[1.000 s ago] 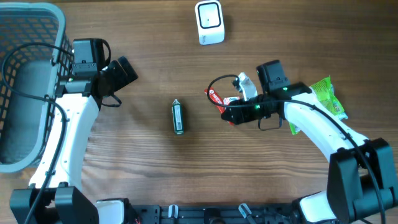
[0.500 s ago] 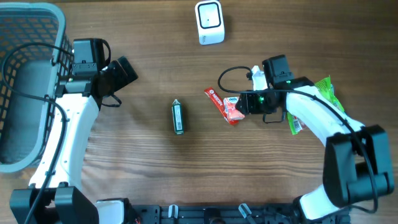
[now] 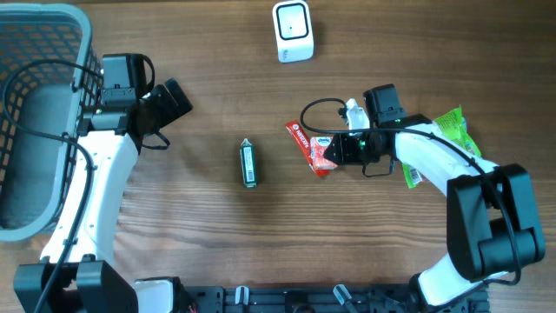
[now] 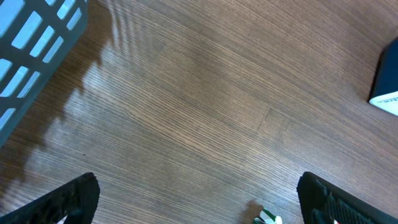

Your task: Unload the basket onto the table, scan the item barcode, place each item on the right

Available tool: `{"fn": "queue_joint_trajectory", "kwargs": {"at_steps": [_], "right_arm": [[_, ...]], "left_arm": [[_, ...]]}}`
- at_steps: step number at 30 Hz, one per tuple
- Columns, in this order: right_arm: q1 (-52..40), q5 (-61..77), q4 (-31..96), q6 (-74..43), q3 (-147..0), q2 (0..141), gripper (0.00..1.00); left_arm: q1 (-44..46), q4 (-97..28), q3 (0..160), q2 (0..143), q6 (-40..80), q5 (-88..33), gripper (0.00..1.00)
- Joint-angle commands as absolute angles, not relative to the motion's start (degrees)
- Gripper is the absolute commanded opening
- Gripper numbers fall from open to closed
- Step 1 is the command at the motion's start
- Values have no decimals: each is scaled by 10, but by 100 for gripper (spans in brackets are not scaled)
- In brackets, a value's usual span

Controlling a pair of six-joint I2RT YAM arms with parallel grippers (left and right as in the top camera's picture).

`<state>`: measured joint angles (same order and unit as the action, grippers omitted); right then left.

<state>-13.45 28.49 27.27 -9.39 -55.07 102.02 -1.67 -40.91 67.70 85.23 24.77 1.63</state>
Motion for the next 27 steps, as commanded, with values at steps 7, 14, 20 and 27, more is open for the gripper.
{"fn": "queue_joint_trajectory", "kwargs": {"at_steps": [7, 14, 20, 27], "right_arm": [[-135, 299, 205, -124, -495, 1030, 5], [-135, 220, 264, -133, -527, 906, 4], [-135, 74, 479, -119, -711, 808, 4], [-146, -83, 498, -50, -876, 808, 4]], "left_arm": [[-19, -408, 685, 849, 249, 20, 100], [-19, -408, 685, 849, 249, 20, 100], [-19, -408, 685, 849, 249, 20, 100], [-19, -408, 685, 849, 249, 20, 100]]}}
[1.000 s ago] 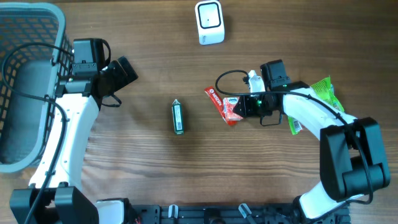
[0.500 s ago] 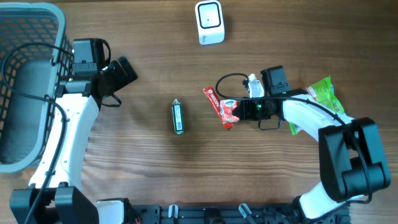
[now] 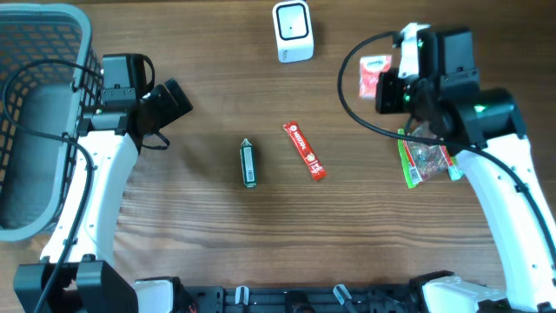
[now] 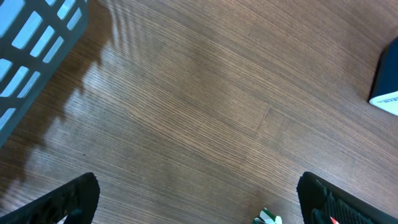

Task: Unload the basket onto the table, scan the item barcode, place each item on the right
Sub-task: 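Present the Kleenex pack to the white scanner with right gripper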

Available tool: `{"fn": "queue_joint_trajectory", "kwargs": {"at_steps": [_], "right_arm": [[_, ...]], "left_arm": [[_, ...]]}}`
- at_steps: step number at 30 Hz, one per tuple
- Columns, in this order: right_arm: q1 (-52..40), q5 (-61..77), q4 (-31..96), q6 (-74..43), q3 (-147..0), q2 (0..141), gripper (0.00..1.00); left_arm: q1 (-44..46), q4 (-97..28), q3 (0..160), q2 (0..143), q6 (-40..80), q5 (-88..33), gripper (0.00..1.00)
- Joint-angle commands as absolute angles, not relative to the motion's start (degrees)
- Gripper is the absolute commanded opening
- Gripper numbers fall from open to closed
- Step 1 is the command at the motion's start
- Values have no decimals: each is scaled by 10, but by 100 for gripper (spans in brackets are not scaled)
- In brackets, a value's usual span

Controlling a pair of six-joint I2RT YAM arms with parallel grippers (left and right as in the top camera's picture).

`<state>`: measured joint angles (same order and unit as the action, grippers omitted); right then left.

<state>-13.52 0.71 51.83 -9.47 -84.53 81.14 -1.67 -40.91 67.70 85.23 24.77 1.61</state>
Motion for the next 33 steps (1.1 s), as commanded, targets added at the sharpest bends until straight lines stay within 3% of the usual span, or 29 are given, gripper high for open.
{"fn": "queue_joint_trajectory", "kwargs": {"at_steps": [1, 11, 18, 23, 30, 33], "right_arm": [[-150, -96, 489, -42, -876, 808, 4], [-272, -254, 310, 80, -904, 929, 4], [-337, -413, 14, 397, -917, 1096, 4], [-351, -425, -177, 650, -917, 1213, 4], [-339, -423, -207, 674, -916, 1300, 4], [-329, -449, -221, 616, -917, 1298, 4]], "left_arm": [[-19, -408, 685, 849, 249, 20, 100], [-19, -408, 685, 849, 249, 20, 100], [-19, -408, 685, 849, 249, 20, 100], [-19, -408, 685, 849, 249, 20, 100], [-19, -408, 685, 849, 249, 20, 100], [-19, -408, 685, 849, 249, 20, 100]]}}
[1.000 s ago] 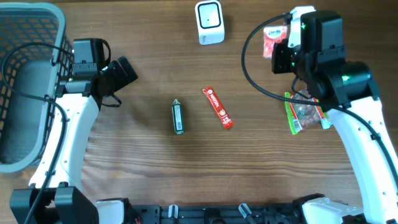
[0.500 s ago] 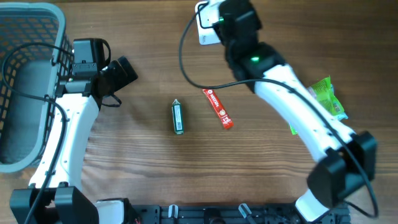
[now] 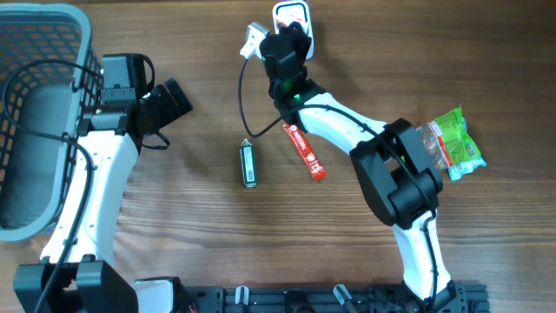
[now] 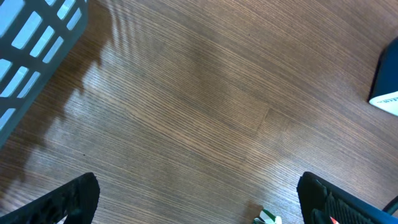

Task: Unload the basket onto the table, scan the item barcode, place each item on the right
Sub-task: 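Present the Kleenex pack to the white scanner with right gripper, then carry the Kleenex pack right and set it beside the gummy bag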

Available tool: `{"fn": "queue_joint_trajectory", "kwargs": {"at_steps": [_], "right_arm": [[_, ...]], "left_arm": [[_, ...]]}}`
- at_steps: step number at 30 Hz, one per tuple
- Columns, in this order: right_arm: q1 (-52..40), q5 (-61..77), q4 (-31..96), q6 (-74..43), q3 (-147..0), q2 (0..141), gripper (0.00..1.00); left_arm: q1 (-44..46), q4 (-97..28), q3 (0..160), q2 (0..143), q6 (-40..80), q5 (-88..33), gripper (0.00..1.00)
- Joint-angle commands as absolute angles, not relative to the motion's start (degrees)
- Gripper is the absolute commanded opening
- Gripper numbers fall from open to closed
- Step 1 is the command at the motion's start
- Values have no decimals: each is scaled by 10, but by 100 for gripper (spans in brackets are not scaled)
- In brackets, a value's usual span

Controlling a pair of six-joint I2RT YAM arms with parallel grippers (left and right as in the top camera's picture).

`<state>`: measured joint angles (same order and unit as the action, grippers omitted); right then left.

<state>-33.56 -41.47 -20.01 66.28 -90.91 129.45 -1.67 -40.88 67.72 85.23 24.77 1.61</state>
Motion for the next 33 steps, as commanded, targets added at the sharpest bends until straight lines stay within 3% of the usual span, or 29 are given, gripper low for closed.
{"fn": "queue_joint_trajectory", "kwargs": {"at_steps": [1, 5, 11, 16, 23, 24, 26, 27, 28, 30, 31, 33], "right_arm": [[-329, -460, -225, 602, -917, 1289, 4], [-329, -455, -126, 508, -917, 1193, 4], [-326, -287, 360, 172, -917, 958, 4], [-264, -81, 673, 101, -895, 919, 4], [-165, -124, 588, 22, -683, 923, 4], [-163, -150, 570, 7, -662, 924, 11], [-162, -181, 551, -4, -637, 924, 49], [-162, -182, 543, -4, -633, 924, 63], [-162, -182, 528, -4, -634, 924, 70], [-163, -157, 522, -36, -659, 924, 70], [-164, -64, 525, -36, -683, 924, 65], [-178, 137, 510, -36, -703, 924, 46]], "left_arm": [[-19, -408, 685, 849, 249, 20, 100], [-19, -408, 685, 849, 249, 20, 100], [-19, -408, 685, 849, 249, 20, 100], [-19, -408, 685, 849, 249, 20, 100], [-19, -408, 685, 849, 249, 20, 100], [-19, -408, 685, 849, 249, 20, 100], [-19, -408, 685, 849, 249, 20, 100], [-19, -408, 685, 849, 249, 20, 100], [-19, -408, 685, 849, 249, 20, 100], [-19, -408, 685, 849, 249, 20, 100], [-19, -408, 685, 849, 249, 20, 100], [-19, -408, 685, 849, 249, 20, 100]]}}
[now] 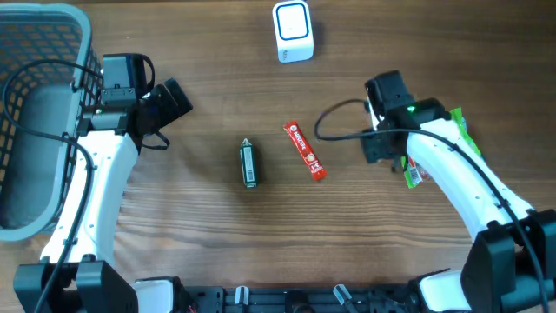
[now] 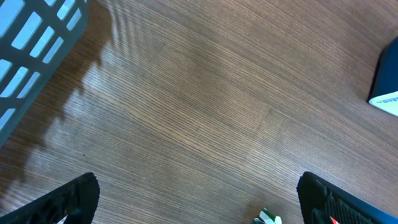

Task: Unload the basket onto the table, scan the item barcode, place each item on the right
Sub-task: 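Carry the Kleenex pack right and set it beside the gummy bag, then reach the right gripper down to the red Nescafe stick and grasp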

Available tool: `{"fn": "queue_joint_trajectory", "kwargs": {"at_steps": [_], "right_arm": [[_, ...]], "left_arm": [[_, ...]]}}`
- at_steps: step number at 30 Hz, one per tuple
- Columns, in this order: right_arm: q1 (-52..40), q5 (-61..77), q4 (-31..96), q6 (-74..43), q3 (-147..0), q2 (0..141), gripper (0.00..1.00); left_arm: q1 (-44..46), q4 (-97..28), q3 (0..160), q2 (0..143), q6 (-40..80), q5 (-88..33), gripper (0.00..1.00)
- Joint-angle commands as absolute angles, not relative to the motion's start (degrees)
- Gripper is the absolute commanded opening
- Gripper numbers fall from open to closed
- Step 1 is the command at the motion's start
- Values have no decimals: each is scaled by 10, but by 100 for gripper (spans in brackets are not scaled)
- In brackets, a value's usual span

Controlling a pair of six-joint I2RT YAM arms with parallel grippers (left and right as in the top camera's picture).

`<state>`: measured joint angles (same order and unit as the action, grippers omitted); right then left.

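Note:
The white scanner (image 1: 293, 31) with a blue face stands at the back centre of the table. A red stick packet (image 1: 304, 149) and a dark green stick packet (image 1: 249, 163) lie mid-table. My right gripper (image 1: 380, 149) hangs right of the red stick, its jaws hidden under the wrist. The small red-and-white packet does not show. A green bag (image 1: 455, 122) lies partly under the right arm. My left gripper (image 1: 174, 99) is open beside the basket, with nothing between its fingers (image 2: 74, 198). The green stick's tip (image 2: 267, 216) peeks in at the bottom of the left wrist view.
A grey mesh basket (image 1: 35, 122) takes up the far left, and its wall (image 2: 31, 43) shows in the left wrist view. Cables loop off both wrists. A corner of the scanner (image 2: 385, 81) shows at the right edge of the left wrist view.
My right gripper was at the scanner at the back centre; it is now at the right side of the table, over the green bag's edge. The left arm has not moved.
My right gripper was down on a small red-and-white packet beside the red stick. Then it held that packet high at the back right. Then it was at the scanner. Now it is back at the right, and the packet is out of sight.

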<state>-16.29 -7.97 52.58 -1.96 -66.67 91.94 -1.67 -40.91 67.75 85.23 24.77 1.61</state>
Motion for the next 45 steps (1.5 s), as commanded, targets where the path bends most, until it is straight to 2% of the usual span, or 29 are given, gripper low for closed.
{"fn": "queue_joint_trajectory", "kwargs": {"at_steps": [1, 6, 9, 17, 24, 25, 27, 28, 30, 31, 33, 36, 37, 40, 42, 45], "right_arm": [[-191, 158, 507, -36, -701, 924, 43], [-300, 54, 451, -61, -654, 925, 41], [-347, -3, 380, -76, -606, 925, 33], [-366, -60, 249, -75, -543, 966, 31], [-366, -62, 240, -76, -543, 1001, 31], [-364, -65, 240, -80, -543, 1001, 24], [-349, -93, 234, -141, -543, 1001, 22], [-343, -92, 229, -141, -543, 1001, 21], [-336, -92, 232, -141, -543, 1004, 9], [-337, -91, 241, -142, -543, 1008, 9], [-337, -61, 267, -152, -543, 1018, 9], [-338, 57, 289, -139, -543, 1020, 12], [-341, 80, 295, -124, -543, 1019, 15], [-354, 233, 311, 7, -543, 1019, 21], [-359, 256, 318, 52, -547, 1016, 25], [-359, 253, 313, 43, -599, 986, 25]], "left_arm": [[-19, -408, 685, 849, 249, 20, 100], [-19, -408, 685, 849, 249, 20, 100], [-19, -408, 685, 849, 249, 20, 100], [-19, -408, 685, 849, 249, 20, 100], [-19, -408, 685, 849, 249, 20, 100], [-19, -408, 685, 849, 249, 20, 100], [-19, -408, 685, 849, 249, 20, 100], [-19, -408, 685, 849, 249, 20, 100], [-19, -408, 685, 849, 249, 20, 100], [-19, -408, 685, 849, 249, 20, 100], [-19, -408, 685, 849, 249, 20, 100], [-19, -408, 685, 849, 249, 20, 100], [-19, -408, 685, 849, 249, 20, 100], [-19, -408, 685, 849, 249, 20, 100], [-19, -408, 685, 849, 249, 20, 100], [-19, -408, 685, 849, 249, 20, 100]]}}
